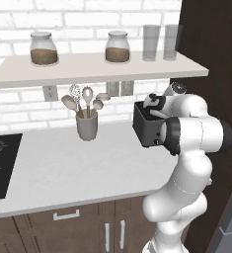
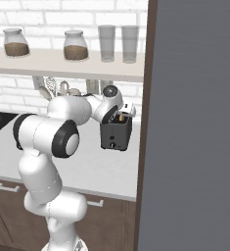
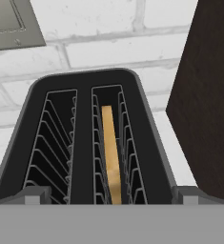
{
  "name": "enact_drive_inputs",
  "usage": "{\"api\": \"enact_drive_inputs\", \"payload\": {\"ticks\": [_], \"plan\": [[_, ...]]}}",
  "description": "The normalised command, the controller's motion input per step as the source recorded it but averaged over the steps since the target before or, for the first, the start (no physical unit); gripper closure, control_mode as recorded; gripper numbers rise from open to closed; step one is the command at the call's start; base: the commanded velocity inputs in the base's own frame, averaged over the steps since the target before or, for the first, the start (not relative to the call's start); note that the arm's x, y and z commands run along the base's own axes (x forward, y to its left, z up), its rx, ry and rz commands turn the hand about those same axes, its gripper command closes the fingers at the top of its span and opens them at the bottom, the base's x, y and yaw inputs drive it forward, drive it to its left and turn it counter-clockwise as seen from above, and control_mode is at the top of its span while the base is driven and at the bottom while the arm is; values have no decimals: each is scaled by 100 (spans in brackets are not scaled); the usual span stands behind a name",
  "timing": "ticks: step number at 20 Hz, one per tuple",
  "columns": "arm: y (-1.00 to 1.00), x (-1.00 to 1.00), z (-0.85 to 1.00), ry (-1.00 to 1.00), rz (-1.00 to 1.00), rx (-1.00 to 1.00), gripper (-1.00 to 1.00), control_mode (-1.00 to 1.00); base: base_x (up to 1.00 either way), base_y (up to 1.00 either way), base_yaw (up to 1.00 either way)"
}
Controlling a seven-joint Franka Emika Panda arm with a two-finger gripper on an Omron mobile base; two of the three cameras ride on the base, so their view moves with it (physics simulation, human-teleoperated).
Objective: Start the toaster. Once the lever pops up, take the bread to the plate on the dining counter.
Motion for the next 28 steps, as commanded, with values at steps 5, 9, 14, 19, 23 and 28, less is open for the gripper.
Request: {"api": "enact_drive_inputs", "payload": {"ticks": [5, 9, 14, 19, 23, 28], "plan": [[0, 0, 0, 0, 0, 0, -100, -100, 0, 0, 0], [0, 0, 0, 0, 0, 0, -100, -100, 0, 0, 0], [0, 0, 0, 0, 0, 0, -100, -100, 0, 0, 0], [0, 0, 0, 0, 0, 0, -100, -100, 0, 0, 0], [0, 0, 0, 0, 0, 0, -100, -100, 0, 0, 0], [0, 0, 0, 0, 0, 0, -100, -100, 0, 0, 0]]}}
